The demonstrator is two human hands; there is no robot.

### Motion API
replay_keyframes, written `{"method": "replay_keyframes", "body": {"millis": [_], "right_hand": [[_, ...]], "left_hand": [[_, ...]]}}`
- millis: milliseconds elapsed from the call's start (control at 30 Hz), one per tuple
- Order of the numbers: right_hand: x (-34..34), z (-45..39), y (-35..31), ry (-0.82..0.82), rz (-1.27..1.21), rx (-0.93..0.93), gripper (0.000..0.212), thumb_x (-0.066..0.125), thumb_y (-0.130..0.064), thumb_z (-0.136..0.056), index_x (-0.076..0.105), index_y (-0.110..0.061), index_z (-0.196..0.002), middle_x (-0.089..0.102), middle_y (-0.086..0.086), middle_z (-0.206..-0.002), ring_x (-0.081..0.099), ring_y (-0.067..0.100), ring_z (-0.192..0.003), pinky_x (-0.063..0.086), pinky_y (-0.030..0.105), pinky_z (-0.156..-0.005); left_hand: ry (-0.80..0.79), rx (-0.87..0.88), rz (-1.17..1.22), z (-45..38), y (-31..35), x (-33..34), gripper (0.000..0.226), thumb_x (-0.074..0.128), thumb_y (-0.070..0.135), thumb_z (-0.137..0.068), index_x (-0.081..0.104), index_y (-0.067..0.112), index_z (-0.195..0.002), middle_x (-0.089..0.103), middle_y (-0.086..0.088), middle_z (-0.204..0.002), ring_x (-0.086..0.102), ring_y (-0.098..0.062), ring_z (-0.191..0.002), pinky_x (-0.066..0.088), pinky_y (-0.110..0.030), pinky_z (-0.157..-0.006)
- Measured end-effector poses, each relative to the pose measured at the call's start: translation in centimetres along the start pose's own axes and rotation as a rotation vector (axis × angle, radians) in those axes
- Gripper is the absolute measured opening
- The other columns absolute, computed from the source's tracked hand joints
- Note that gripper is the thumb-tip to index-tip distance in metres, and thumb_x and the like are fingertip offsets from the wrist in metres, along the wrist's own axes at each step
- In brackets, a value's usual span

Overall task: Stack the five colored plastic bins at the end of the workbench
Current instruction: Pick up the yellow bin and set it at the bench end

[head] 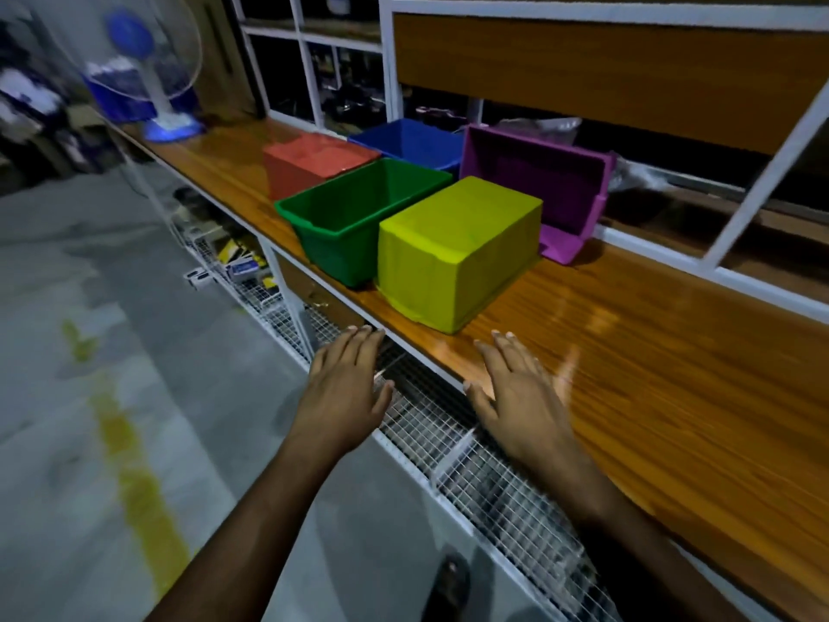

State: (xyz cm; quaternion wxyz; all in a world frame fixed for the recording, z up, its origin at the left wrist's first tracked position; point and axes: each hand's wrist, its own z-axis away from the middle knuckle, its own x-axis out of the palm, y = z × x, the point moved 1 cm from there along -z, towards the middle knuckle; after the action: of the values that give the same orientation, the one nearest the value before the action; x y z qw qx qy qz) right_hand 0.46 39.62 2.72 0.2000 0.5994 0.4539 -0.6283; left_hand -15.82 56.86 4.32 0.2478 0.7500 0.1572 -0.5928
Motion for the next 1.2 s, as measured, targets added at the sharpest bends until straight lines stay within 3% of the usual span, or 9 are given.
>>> {"method": "replay_keyframes", "body": {"millis": [300,467,567,700,867,1000,1100,1200], "right_hand": [[0.7,-13.3,-1.2,0.074,-0.04,0.096,0.061,0.031,-0.054,-0.098,0.024,-0.025,-0.151,0.024,0.007,-0.161,0.019,0.025,-0.148,0.03,0.048,-0.116],[0.5,-17.3,-1.5,0.189,-0.104,0.221,0.051,0.034,-0.052,-0.099,0.039,-0.02,-0.139,0.05,0.008,-0.134,0.044,0.025,-0.125,0.045,0.042,-0.098],[0.6,-19.3,-2.0,0.262,-0.15,0.33,0.046,0.04,-0.049,-0.098,0.043,-0.02,-0.134,0.051,0.01,-0.125,0.05,0.029,-0.117,0.047,0.042,-0.092],[1.2,-21.2,-1.9,0.338,-0.19,0.517,0.047,0.048,-0.045,-0.097,0.046,-0.016,-0.133,0.052,0.013,-0.126,0.052,0.032,-0.116,0.044,0.04,-0.091],[2.3,-22.1,-1.9,0.405,-0.307,0.684,0.049,0.052,-0.043,-0.096,0.046,-0.016,-0.136,0.055,0.015,-0.131,0.053,0.033,-0.117,0.045,0.04,-0.093],[2.1,-22.0,-2.4,0.464,-0.439,0.683,0.044,0.058,-0.032,-0.094,0.049,-0.029,-0.137,0.064,0.009,-0.123,0.062,0.025,-0.108,0.048,0.034,-0.086],[1.9,-21.8,-2.6,0.485,-0.413,0.649,0.04,0.052,-0.032,-0.089,0.058,-0.032,-0.129,0.069,0.002,-0.115,0.065,0.019,-0.096,0.049,0.03,-0.08],[1.5,-20.4,-2.0,0.518,-0.42,0.665,0.039,0.048,-0.034,-0.086,0.063,-0.033,-0.122,0.07,0.001,-0.11,0.064,0.018,-0.09,0.049,0.031,-0.075]], "left_hand": [[-0.059,0.022,0.038,-14.0,-6.0,0.1,0.066,0.043,0.049,-0.094,0.025,0.02,-0.15,0.036,-0.003,-0.154,0.021,-0.022,-0.143,0.02,-0.044,-0.114],[-0.044,0.121,0.101,-21.2,-8.1,-0.5,0.064,0.037,0.05,-0.096,0.026,0.018,-0.15,0.039,-0.007,-0.152,0.026,-0.025,-0.139,0.026,-0.046,-0.109],[-0.032,0.243,0.183,-25.7,-8.9,-0.5,0.064,0.037,0.05,-0.096,0.031,0.013,-0.147,0.047,-0.012,-0.143,0.036,-0.028,-0.13,0.034,-0.044,-0.105],[-0.089,0.383,0.247,-30.3,-7.9,0.1,0.062,0.046,0.042,-0.096,0.034,0.007,-0.145,0.048,-0.017,-0.142,0.039,-0.034,-0.128,0.031,-0.043,-0.11],[-0.06,0.463,0.125,-32.5,-7.0,1.2,0.05,0.044,0.044,-0.094,0.048,0.006,-0.127,0.057,-0.018,-0.125,0.044,-0.033,-0.114,0.034,-0.04,-0.097],[-0.087,0.424,0.093,-32.6,-6.1,2.0,0.054,0.039,0.049,-0.094,0.053,0.004,-0.121,0.053,-0.02,-0.125,0.043,-0.034,-0.113,0.035,-0.045,-0.095],[-0.199,0.333,0.251,-32.8,-5.1,2.0,0.053,0.044,0.044,-0.095,0.05,0.001,-0.125,0.039,-0.025,-0.132,0.042,-0.041,-0.118,0.038,-0.048,-0.1],[-0.217,0.297,0.398,-33.3,-4.4,2.2,0.047,0.054,0.035,-0.093,0.051,0.003,-0.128,0.038,-0.025,-0.129,0.047,-0.045,-0.115,0.04,-0.045,-0.101]]}}
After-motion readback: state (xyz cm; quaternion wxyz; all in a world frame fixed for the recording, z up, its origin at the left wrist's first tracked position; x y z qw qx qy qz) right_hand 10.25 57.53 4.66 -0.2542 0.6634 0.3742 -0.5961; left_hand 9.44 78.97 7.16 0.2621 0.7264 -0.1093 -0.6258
